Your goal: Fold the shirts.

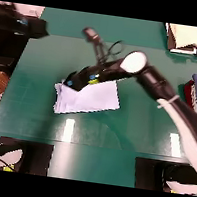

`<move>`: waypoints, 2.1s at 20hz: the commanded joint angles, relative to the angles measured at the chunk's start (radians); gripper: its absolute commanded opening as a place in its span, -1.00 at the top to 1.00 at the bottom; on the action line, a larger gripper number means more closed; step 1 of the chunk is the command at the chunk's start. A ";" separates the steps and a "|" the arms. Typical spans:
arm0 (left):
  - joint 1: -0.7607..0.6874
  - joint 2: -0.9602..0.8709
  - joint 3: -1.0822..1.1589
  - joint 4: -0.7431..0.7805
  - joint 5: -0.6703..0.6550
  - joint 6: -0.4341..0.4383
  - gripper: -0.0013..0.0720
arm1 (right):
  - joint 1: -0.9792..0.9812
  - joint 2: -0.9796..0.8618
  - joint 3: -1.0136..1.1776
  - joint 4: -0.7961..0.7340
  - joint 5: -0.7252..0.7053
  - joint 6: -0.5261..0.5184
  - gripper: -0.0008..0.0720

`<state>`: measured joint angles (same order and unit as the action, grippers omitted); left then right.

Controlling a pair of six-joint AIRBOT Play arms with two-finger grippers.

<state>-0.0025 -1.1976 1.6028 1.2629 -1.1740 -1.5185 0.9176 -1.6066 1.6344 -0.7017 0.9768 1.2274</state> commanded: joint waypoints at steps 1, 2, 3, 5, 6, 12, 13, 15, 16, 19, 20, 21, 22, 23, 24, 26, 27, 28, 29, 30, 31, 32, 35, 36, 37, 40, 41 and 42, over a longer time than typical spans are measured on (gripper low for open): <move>0.084 0.090 0.000 0.034 -0.057 0.008 0.89 | 0.024 -0.080 0.046 -0.063 0.081 0.007 -0.48; 0.084 0.093 0.000 0.036 -0.075 0.008 0.89 | -0.010 -0.063 0.025 -0.089 0.114 0.007 -0.49; 0.084 0.093 0.000 0.035 -0.092 0.008 0.89 | -0.048 -0.036 -0.015 -0.113 0.130 0.010 -0.49; 0.084 0.093 0.000 0.035 -0.109 0.008 0.89 | -0.147 0.042 -0.140 -0.193 0.134 0.061 -0.48; 0.084 0.092 0.000 0.035 -0.109 0.008 0.89 | -0.208 0.085 -0.214 -0.230 0.132 0.092 -0.48; 0.084 0.092 0.000 0.016 -0.113 0.008 0.89 | -0.562 0.204 -0.542 -0.256 0.145 0.137 -0.94; 0.084 0.092 0.000 0.014 -0.117 0.007 0.89 | -0.591 0.203 -0.577 -0.238 0.128 0.134 -0.94; 0.084 0.092 -0.003 0.009 -0.122 0.007 0.89 | -0.623 0.167 -0.597 -0.194 0.127 0.111 -0.79; 0.084 0.092 -0.007 0.005 -0.121 0.007 0.89 | -0.626 0.138 -0.597 -0.150 0.135 0.077 -0.75; 0.084 0.092 -0.012 0.005 -0.157 0.007 0.89 | -0.596 0.048 -0.597 0.026 0.118 0.018 -0.74; 0.084 0.092 -0.012 0.005 -0.158 0.008 0.89 | -0.577 0.019 -0.589 0.061 0.113 0.009 -0.74; 0.084 0.092 -0.012 0.005 -0.154 0.008 0.89 | -0.554 -0.015 -0.565 0.079 0.115 0.009 -0.74; 0.084 0.092 -0.012 0.000 -0.151 0.008 0.89 | -0.523 -0.050 -0.534 0.087 0.122 0.010 -0.74; 0.084 0.092 -0.012 -0.007 -0.151 0.008 0.89 | -0.492 -0.076 -0.505 0.102 0.122 0.010 -0.74; 0.084 0.092 -0.012 -0.009 -0.152 0.008 0.89 | -0.459 -0.103 -0.469 0.120 0.120 0.010 -0.65; 0.083 0.092 -0.012 -0.016 -0.150 0.008 0.89 | -0.402 -0.154 -0.393 0.131 0.111 0.010 -0.48; 0.082 0.092 -0.012 -0.016 -0.151 0.008 0.89 | -0.382 -0.173 -0.360 0.127 0.107 0.010 -0.08; 0.082 0.092 -0.012 -0.023 -0.151 0.009 0.89 | -0.365 -0.191 -0.329 0.122 0.105 0.010 0.32; 0.082 0.092 -0.012 -0.035 -0.150 0.009 0.89 | -0.357 -0.204 -0.304 0.123 0.107 0.010 0.71; 0.082 0.092 -0.012 -0.055 -0.148 0.009 0.89 | -0.359 -0.208 -0.285 0.122 0.105 0.010 0.94; 0.078 0.092 -0.012 -0.072 -0.143 0.012 0.89 | -0.372 -0.205 -0.266 0.122 0.099 0.010 0.95; 0.058 0.092 -0.012 -0.068 -0.135 0.014 0.89 | -0.394 -0.196 -0.249 0.122 0.099 0.010 0.95; -0.056 0.092 -0.012 -0.063 -0.117 0.014 0.89 | -0.531 -0.110 -0.226 0.122 0.107 0.018 0.95; -0.106 0.092 -0.012 -0.063 -0.101 0.006 0.89 | -0.594 -0.068 -0.226 0.122 0.108 0.023 0.95; -0.150 0.092 -0.012 -0.063 -0.079 -0.002 0.89 | -0.672 -0.021 -0.226 0.122 0.108 0.025 0.95; -0.267 0.092 -0.012 -0.063 0.011 -0.004 0.89 | -0.923 0.109 -0.226 0.122 0.120 0.026 0.95; -0.298 0.090 -0.012 -0.063 0.039 -0.004 0.89 | -1.014 0.150 -0.226 0.119 0.122 0.026 0.95; -0.323 0.088 -0.012 -0.063 0.066 -0.005 0.89 | -1.104 0.187 -0.225 0.097 0.121 0.026 0.95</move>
<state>-0.2367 -1.1072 1.5909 1.1995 -1.1946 -1.5173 0.0322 -1.5238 1.4048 -0.5838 1.0882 1.2503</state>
